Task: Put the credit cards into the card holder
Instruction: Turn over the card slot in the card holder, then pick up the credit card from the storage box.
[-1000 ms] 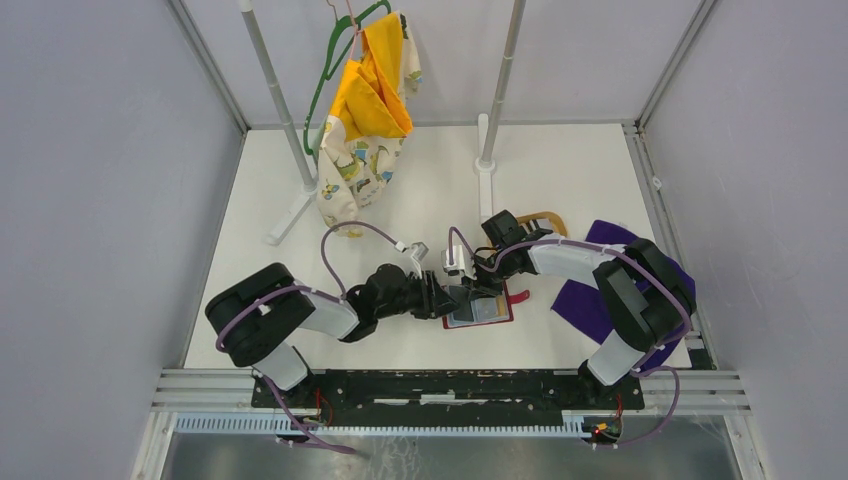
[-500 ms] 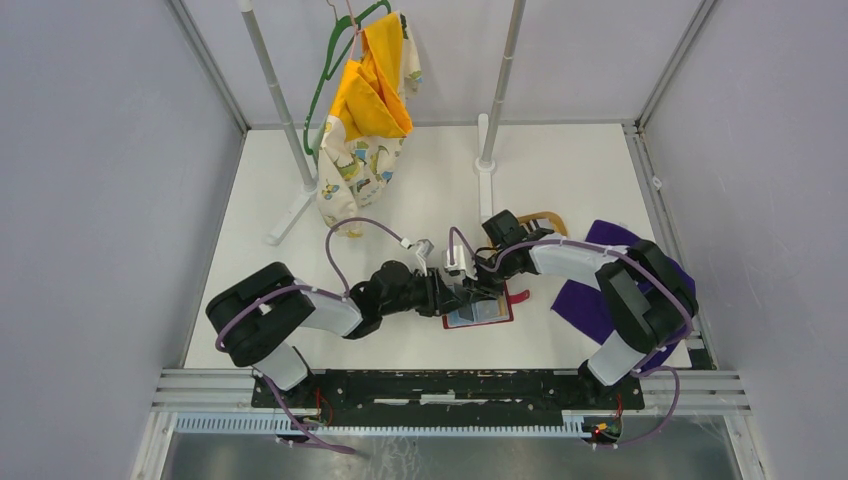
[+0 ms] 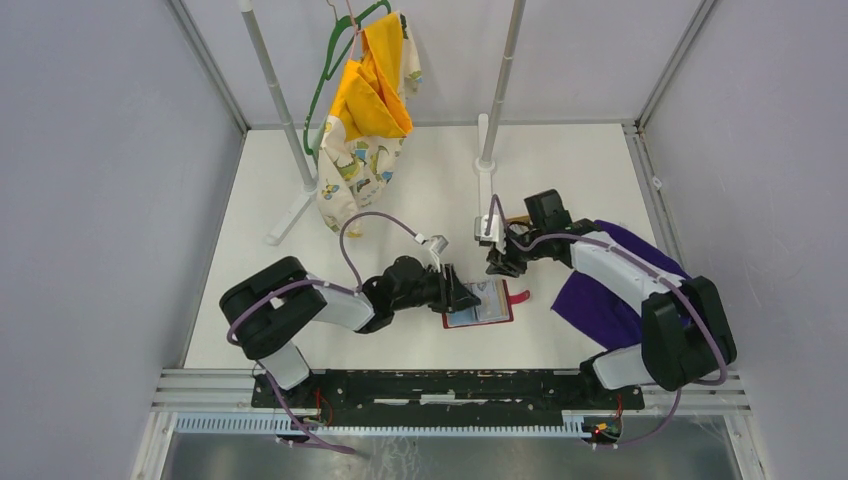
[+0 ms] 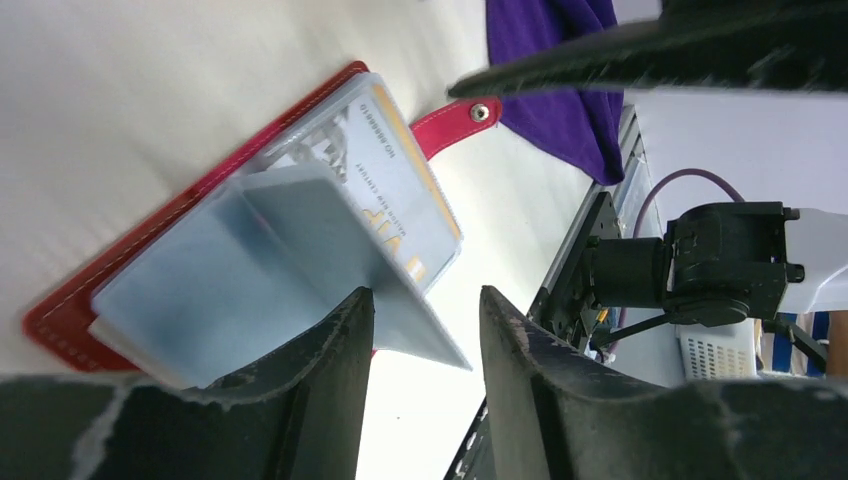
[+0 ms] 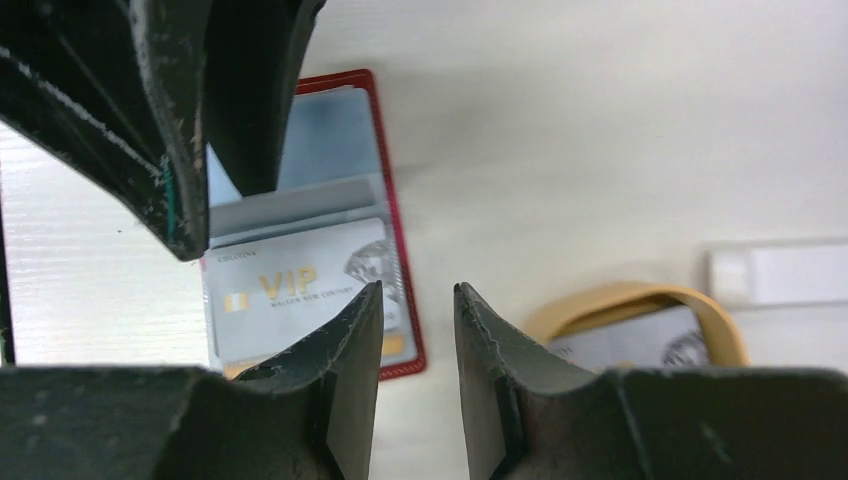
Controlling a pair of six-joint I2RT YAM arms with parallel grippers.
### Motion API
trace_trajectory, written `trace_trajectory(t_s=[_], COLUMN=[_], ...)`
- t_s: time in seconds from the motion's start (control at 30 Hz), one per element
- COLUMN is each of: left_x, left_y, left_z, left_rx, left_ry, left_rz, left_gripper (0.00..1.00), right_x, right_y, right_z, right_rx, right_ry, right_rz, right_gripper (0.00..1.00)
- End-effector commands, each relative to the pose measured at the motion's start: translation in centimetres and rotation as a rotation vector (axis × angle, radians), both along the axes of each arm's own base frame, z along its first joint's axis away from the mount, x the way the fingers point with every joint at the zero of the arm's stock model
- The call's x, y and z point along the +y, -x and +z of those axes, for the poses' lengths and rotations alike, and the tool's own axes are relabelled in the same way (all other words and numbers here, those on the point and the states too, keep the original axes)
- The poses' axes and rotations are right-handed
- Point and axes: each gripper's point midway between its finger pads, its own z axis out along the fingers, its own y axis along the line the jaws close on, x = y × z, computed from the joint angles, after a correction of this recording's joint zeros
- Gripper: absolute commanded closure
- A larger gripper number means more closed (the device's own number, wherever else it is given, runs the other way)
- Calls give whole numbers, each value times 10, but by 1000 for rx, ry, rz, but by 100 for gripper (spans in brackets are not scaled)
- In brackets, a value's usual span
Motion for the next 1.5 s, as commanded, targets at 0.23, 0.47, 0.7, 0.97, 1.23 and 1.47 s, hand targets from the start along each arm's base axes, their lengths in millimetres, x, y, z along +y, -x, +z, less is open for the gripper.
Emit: trace_trajectory(t_s=[0.23,0.47,0.7,0.97,1.23,1.47], left_x=[-47,-35,13,70,91,97], left_y=[8,8,4,0,14,11], left_z=[9,41,94,111,95,89], left_rx=[-101,-247,-447,-502,-463,-500], left_ry=[11,48,38,39,60,20], left_rz=[-126,-112,17,208,219,228], left_gripper=[45,44,37,9,8,8], right_x=[-34,-74,-80,-75,-74,-71], right_y=[-35,-65,-93,-115,-122,-111], right_z=[84,111,81,32,-10,-32], right_rx=[-274,-317,-141,149,301,387], right_ry=[-218,-338,-228,-127,-79,-71], right_rz=[-172,-575,-678,-766,-837,-845], right_gripper=[62,2,3,23,34,40])
